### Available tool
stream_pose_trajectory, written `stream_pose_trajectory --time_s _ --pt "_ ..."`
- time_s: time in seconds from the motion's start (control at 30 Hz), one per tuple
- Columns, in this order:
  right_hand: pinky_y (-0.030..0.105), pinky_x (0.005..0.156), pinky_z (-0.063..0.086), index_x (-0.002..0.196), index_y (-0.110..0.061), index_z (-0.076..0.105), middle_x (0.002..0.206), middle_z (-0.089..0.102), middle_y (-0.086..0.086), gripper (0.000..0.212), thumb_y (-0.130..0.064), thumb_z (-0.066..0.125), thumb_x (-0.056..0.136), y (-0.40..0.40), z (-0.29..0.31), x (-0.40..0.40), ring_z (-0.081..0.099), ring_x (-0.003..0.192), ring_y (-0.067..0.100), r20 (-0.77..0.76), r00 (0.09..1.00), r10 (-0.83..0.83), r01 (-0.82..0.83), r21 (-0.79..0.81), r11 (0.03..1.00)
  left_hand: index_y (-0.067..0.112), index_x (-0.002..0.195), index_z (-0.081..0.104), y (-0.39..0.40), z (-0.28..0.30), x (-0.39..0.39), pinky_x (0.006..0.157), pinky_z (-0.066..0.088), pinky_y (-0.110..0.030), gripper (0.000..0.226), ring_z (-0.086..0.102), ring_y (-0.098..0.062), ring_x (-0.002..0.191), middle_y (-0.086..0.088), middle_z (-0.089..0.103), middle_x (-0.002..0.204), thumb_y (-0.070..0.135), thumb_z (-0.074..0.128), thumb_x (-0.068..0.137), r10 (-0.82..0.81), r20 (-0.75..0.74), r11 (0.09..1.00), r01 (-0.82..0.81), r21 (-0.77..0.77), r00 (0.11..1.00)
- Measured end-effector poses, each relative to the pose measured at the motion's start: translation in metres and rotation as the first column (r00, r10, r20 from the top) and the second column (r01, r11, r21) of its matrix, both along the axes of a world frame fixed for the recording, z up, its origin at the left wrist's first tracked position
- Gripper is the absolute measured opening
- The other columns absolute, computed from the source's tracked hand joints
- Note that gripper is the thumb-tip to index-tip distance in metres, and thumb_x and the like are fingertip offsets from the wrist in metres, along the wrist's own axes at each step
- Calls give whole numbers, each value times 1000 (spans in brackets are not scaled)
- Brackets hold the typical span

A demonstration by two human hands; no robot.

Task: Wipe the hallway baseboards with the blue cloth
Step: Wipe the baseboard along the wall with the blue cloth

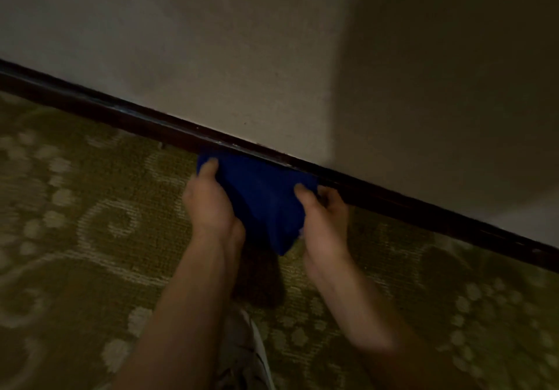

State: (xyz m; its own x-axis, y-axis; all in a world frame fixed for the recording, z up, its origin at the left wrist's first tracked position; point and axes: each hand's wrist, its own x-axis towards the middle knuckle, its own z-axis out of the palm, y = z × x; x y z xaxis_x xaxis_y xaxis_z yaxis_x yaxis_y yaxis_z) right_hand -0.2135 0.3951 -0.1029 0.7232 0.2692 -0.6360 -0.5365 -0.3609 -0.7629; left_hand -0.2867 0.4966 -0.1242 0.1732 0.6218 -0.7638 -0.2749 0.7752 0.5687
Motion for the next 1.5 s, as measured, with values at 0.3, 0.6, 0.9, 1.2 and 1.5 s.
stream_pose_trajectory --time_s 0.3,0.6,0.9,1.2,1.5 --pt "31 78 54 118 -13 56 112 65 7 28 -14 65 92 -33 13 23 64 97 18 -51 988 -147 151 73 986 20 108 62 -22 17 46 98 45 -33 15 59 -17 99 -2 63 106 23 60 93 -92 -254 975 139 176 963" --pt "44 99 51 110 -26 57 120 64 5 29 -21 73 87 -17 12 -11 63 108 22 -136 986 -102 117 109 987 7 118 64 21 16 23 97 52 -46 36 62 -26 102 -10 68 109 20 66 85 -36 -272 986 79 149 962" --pt "36 86 51 111 -8 58 99 63 3 20 -12 63 91 -60 20 41 62 96 21 217 944 -250 260 -18 965 20 73 52 -52 7 68 75 51 -35 19 57 -22 68 0 58 71 24 62 89 -175 -407 872 333 359 897" --pt "35 97 51 117 -12 57 115 64 5 25 -16 65 94 -29 12 24 61 107 20 225 938 -263 255 64 965 8 117 61 -12 7 31 100 50 -49 43 64 -33 109 -16 68 118 29 70 80 -249 -208 948 281 146 946" --pt "42 93 54 112 -8 60 114 67 13 25 -17 69 90 46 -4 -13 66 102 25 -68 993 -92 101 162 982 18 138 50 42 0 -21 90 49 -37 46 57 -23 118 -3 61 131 32 57 94 -96 -161 987 115 114 982"
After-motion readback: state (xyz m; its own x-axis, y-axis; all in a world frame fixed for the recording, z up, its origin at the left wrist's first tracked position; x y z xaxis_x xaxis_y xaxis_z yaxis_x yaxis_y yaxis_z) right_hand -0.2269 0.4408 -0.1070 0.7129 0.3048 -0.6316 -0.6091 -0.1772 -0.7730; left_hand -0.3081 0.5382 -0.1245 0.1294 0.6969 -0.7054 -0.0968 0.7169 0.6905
